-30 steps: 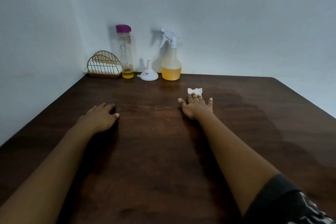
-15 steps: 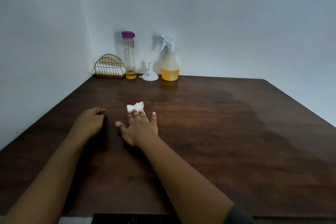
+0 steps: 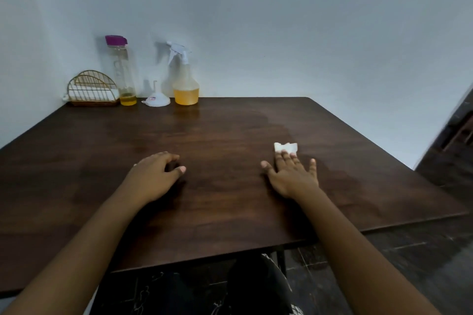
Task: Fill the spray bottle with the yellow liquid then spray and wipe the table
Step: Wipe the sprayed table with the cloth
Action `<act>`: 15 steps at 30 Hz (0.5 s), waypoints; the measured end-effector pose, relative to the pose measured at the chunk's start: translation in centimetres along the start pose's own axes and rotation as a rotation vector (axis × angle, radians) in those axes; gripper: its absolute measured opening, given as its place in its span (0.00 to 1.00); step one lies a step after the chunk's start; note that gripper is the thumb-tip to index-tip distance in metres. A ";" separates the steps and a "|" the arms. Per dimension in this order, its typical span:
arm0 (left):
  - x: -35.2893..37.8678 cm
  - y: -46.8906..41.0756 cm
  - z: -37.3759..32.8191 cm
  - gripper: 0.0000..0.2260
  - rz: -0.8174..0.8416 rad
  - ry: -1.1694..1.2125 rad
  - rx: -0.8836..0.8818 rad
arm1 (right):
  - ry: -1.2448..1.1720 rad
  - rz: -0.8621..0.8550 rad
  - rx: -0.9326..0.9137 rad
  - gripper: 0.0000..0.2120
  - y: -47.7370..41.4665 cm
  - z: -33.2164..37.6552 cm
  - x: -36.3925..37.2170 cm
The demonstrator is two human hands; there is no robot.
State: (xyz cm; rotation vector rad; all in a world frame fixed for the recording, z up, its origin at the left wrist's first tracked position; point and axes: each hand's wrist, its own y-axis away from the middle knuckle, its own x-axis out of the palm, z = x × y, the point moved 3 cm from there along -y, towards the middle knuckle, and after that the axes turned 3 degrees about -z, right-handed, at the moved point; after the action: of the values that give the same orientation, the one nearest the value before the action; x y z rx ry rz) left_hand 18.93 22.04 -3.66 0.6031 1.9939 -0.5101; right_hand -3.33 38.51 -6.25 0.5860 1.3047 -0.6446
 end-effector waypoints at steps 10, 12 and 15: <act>2.3 1.3 -2.3 0.23 0.024 -0.059 0.077 | 0.008 -0.040 0.190 0.36 6.3 -7.8 -1.1; 2.4 1.6 -2.5 0.22 0.022 -0.054 0.072 | 0.003 -0.049 0.135 0.37 7.2 -5.3 -0.8; 2.0 2.1 -2.6 0.19 -0.007 -0.006 0.064 | -0.017 -0.049 -0.017 0.38 7.9 0.6 0.1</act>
State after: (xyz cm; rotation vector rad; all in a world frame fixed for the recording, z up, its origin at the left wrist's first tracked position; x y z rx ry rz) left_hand 17.63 25.63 -4.51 0.6339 1.9805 -0.5813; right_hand 2.80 43.54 -6.00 0.5346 1.3107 -0.6766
